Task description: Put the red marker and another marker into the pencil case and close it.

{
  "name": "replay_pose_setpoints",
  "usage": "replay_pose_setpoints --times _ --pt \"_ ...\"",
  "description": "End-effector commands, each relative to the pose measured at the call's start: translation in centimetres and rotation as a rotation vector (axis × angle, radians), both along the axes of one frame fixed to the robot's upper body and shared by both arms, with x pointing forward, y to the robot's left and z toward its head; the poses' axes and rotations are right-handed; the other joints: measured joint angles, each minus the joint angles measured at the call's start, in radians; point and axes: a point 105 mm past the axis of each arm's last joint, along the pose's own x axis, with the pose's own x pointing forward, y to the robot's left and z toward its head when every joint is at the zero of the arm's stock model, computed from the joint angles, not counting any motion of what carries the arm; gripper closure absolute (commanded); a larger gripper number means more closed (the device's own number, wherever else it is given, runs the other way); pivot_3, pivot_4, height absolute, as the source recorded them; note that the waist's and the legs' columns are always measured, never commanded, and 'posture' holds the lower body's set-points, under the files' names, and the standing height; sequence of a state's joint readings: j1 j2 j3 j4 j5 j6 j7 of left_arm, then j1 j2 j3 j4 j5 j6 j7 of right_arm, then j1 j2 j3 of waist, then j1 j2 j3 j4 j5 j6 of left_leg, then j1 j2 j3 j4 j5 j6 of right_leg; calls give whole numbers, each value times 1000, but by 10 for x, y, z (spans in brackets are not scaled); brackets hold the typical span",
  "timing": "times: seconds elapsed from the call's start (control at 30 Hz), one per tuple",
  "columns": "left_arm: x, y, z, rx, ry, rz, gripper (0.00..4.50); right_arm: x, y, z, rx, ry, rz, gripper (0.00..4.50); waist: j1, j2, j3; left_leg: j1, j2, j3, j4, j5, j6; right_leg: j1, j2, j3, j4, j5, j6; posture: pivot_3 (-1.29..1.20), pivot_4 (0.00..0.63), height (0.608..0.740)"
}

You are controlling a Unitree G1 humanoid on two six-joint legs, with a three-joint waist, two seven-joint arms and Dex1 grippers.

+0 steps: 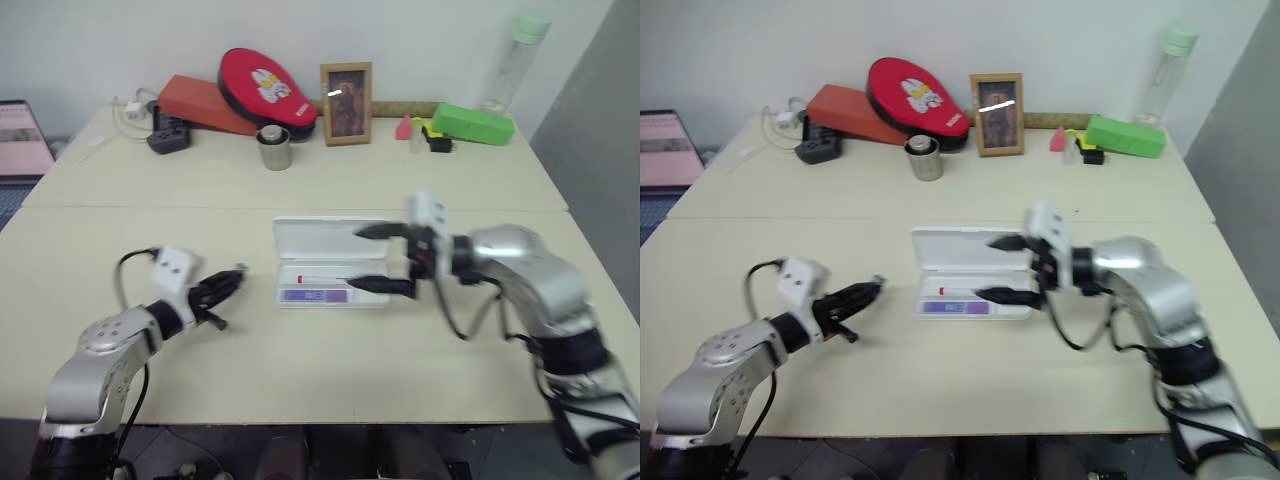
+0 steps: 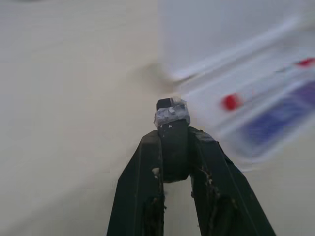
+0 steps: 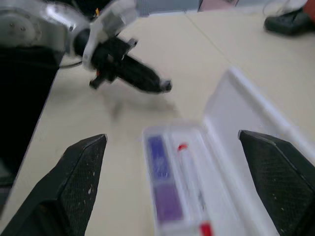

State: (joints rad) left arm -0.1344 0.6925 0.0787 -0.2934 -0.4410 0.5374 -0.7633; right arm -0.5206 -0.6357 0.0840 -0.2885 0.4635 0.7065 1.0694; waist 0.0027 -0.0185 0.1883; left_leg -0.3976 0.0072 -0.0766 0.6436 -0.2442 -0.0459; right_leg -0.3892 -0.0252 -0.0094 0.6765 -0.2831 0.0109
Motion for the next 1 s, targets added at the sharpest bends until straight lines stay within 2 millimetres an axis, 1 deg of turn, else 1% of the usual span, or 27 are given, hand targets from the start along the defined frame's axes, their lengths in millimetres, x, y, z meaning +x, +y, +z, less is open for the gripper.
replay_pose_setpoints --times 0.03,0.1,0.2,0.27,0.37,0.47,0.6,0.8,0.9,0.97,1.0 --pt "3 -44 14 13 -35 -247 4086 -9 -9 10 11 -49 -35 0 -5 0 0 0 1 1 0 0 0 0 1 0 0 0 0 0 150 740" --pt "9 -62 13 56 -34 -347 4086 -13 -15 10 21 -45 -62 0 -14 0 0 1 1 2 0 0 0 0 3 0 2 0 0 0 150 740" --pt "20 -79 10 104 -32 -439 4086 -15 -20 8 12 -49 -114 0 -26 0 0 3 0 3 0 0 0 0 7 0 3 0 0 0 150 740" --pt "27 -95 7 142 -32 -515 4086 -17 -25 8 7 -60 -155 0 -29 0 0 3 1 3 0 0 0 0 8 -1 3 0 0 0 150 740" --pt "31 -106 5 178 -28 -579 4086 -20 -27 10 11 -74 -188 0 -31 0 0 3 1 3 0 0 0 0 8 0 3 0 0 0 150 740" --pt "32 -113 3 194 -26 -615 4086 -22 -27 11 17 -85 -220 0 -34 -1 0 2 1 3 1 0 0 -1 8 0 3 0 0 0 150 740" --pt "30 -116 -3 205 -4 -646 4086 -24 -26 10 26 -86 -247 0 -31 -1 0 2 1 2 1 0 0 -1 8 -1 3 0 0 0 150 740" --pt "35 -118 -5 189 8 -623 4086 -25 -27 9 29 -82 -268 0 -31 -1 0 2 1 2 1 0 0 0 7 0 3 0 0 0 150 740" --pt "34 -120 -4 177 15 -625 4086 -24 -27 8 24 -78 -270 0 -31 -1 0 2 1 2 1 0 0 0 7 0 3 0 0 0 150 740" --pt "34 -121 -3 173 11 -621 3396 -23 -27 8 24 -79 -269 0 -31 -1 0 2 1 2 1 0 0 0 7 0 3 0 0 0 150 740" --pt "35 -121 -3 173 10 -618 3338 -23 -26 8 25 -79 -269 0 -31 -1 0 2 1 2 1 0 0 0 7 0 3 0 0 0 150 740"
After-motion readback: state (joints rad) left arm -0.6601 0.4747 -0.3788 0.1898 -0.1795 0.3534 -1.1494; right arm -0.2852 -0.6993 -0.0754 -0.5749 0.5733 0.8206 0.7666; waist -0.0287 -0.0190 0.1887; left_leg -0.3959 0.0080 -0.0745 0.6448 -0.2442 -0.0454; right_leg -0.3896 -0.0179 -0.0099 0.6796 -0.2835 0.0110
